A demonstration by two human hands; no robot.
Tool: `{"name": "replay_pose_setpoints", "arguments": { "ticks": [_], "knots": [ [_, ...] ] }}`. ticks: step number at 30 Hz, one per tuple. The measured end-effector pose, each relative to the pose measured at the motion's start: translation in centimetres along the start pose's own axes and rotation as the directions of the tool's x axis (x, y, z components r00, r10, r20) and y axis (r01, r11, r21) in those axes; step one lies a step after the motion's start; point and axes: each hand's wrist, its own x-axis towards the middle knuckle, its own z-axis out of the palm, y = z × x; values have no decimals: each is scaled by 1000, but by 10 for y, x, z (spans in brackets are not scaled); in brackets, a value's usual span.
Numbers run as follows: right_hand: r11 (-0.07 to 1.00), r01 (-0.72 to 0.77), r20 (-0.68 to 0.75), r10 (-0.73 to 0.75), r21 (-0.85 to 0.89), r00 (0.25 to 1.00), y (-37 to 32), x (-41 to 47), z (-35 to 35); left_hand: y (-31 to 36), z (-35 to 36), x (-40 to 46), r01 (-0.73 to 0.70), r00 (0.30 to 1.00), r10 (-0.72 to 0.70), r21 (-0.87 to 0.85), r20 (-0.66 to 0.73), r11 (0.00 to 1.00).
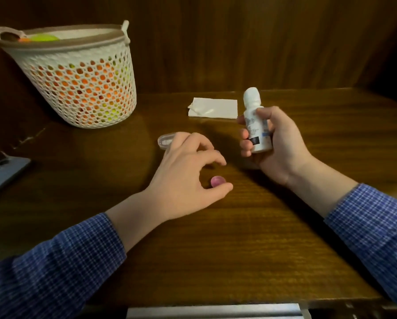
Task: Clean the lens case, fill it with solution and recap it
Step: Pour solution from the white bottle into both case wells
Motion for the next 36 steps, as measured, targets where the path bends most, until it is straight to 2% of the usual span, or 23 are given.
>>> {"name": "replay_pose_setpoints", "arguments": {
  "ticks": [4,9,22,25,28,29,31,33,36],
  "knots": [
    [1000,-13,-14,13,-11,1000,0,-1,2,-1,1,0,-51,997,51,4,62,999],
    [1000,1,-14,-1,-23,1000,-1,-5,4,-13,-9,-4,3,996,-4,11,93,1000],
    [1000,-17,-43,17,-16,999,3,-9,0,-54,-37,-19,98,995,-98,77,-8,992],
    [998,-40,25,41,-49,999,3,-8,-2,-55,-41,-18,94,994,-90,52,-62,994],
    [990,-131,265,140,-53,954,2,-9,0,-42,-42,-8,113,972,-130,-96,-197,989],
    [980,-191,357,196,-48,913,2,-9,1,-35,-42,-2,132,960,-178,-210,-218,969],
    [947,-314,492,305,-66,815,3,-9,4,-19,-41,11,165,947,-277,-494,-161,854],
    [922,-368,533,372,-119,760,5,-10,7,-5,-37,20,123,961,-248,-611,-123,782],
    [929,-342,510,366,-145,778,7,-11,10,4,-30,26,25,976,-152,-617,-154,787]
  ]
}}
